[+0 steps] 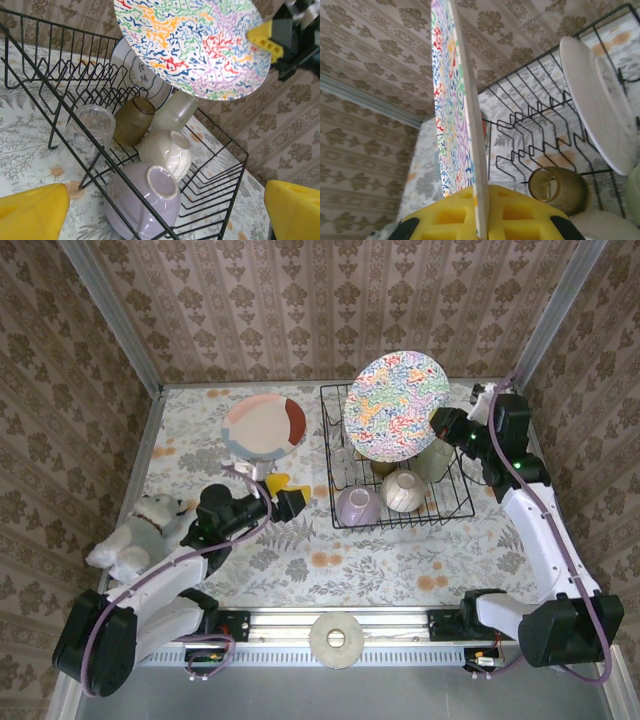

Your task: Unload the mixed dishes from the dish rack

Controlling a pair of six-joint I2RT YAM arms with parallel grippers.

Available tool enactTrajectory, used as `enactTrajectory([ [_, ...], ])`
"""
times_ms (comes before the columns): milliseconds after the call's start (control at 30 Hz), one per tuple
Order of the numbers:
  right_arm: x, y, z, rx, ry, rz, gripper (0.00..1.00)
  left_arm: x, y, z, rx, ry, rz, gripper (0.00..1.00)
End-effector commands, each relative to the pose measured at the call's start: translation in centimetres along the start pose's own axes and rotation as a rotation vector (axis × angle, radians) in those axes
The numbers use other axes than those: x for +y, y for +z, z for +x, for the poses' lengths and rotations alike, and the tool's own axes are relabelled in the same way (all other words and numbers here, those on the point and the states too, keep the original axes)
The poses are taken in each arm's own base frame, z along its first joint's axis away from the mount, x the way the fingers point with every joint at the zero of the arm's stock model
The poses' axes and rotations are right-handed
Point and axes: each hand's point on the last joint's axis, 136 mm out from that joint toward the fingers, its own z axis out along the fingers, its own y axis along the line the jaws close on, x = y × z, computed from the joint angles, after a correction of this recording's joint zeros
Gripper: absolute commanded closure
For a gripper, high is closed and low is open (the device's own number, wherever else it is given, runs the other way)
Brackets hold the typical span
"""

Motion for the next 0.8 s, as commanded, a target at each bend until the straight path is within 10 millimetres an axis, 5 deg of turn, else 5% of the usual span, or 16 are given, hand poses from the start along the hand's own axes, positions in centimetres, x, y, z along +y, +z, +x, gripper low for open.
enactTrajectory([
  [0,4.3,-1.4,-1.7,-0.050,0.032,-0.271,1.00,-1.7,0.4,-2.6,-0.053,-0.022,0.082,0.00],
  [567,2.1,-0.4,3.1,0.025,0.136,-0.482,1.00,0.2,0.5,-4.9,-0.064,-0.177,0.091,0.00],
  [767,3.1,0.3,4.6,0.067,0.161,-0.550,1.00,0.6,0.6,-5.7,-0.057,-0.212,0.097,0.00],
])
